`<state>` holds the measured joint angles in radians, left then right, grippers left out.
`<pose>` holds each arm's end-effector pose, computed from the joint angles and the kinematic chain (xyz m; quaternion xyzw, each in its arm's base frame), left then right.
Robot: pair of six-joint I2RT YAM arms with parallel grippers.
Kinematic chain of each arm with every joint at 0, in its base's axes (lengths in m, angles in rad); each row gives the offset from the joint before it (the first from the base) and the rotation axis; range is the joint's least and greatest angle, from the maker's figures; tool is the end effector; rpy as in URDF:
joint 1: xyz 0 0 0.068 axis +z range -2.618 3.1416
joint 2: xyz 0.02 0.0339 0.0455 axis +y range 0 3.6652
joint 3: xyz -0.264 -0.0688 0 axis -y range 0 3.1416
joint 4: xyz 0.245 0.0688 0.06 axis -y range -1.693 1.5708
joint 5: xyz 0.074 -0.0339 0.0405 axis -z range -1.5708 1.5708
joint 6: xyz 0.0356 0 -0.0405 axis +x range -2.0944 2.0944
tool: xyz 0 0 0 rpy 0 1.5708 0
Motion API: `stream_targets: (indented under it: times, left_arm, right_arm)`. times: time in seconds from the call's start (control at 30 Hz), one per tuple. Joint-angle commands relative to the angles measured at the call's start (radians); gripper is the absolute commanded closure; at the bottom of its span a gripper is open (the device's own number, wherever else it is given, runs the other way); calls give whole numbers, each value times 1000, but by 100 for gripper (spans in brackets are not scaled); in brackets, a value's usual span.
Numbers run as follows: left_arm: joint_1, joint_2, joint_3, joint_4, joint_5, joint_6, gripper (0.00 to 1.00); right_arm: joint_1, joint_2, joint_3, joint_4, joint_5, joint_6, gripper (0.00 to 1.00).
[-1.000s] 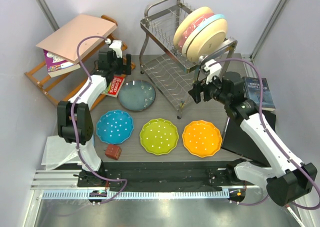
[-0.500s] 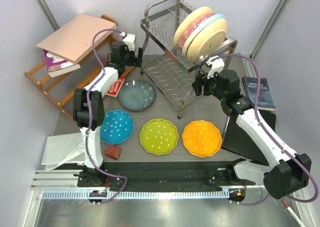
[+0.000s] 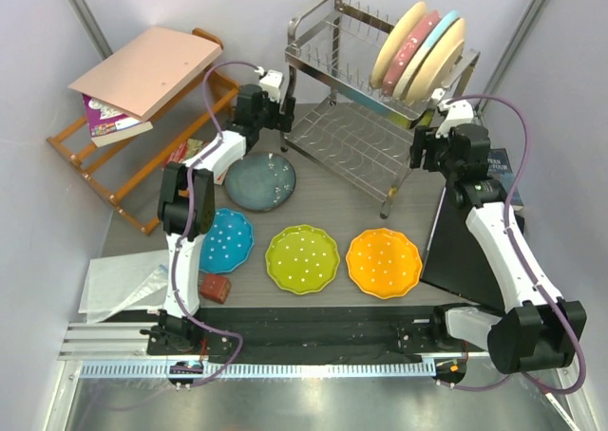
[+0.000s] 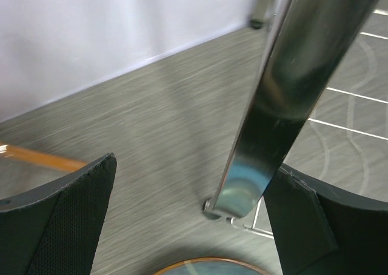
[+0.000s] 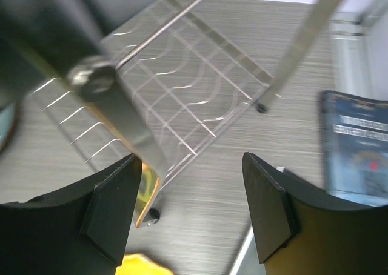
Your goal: Load the plates into the dish rack
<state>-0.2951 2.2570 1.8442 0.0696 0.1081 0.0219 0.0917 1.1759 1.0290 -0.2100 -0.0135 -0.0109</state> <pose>0.5144 -0.1604 0.2376 0.1596 0.8011 -0.1221 0.5638 0.2711 0.0254 0.3424 -0.0460 0.8201 0.0286 0.5697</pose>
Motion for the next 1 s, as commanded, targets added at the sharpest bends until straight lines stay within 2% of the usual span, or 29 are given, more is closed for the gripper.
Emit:
stream_targets:
  times: [0.0, 0.3, 0.63, 0.7, 0.73, 0.9, 0.97]
  left_arm:
    - [-9, -46, 15, 47, 53, -69, 1]
    - [-9, -108, -89, 41, 163, -152, 3]
    - [-61, -33, 6, 81, 192, -166, 14]
    - [-70, -45, -6, 73, 220, -168, 21]
    - [-78, -53, -13, 70, 229, -174, 22]
    - [-95, -109, -109, 65, 291, -227, 24]
    - [-113, -145, -144, 71, 292, -229, 24]
  right_arm:
    - [-56, 116, 51, 193, 227, -61, 27]
    - [-139, 197, 79, 253, 253, -112, 27]
    - [-144, 171, 23, 231, 291, -92, 37]
    - [-150, 165, 14, 233, 302, -100, 43]
    - [-153, 165, 11, 233, 313, -103, 49]
    - [-170, 172, 3, 245, 343, -119, 62]
    - [-179, 185, 8, 251, 343, -132, 73]
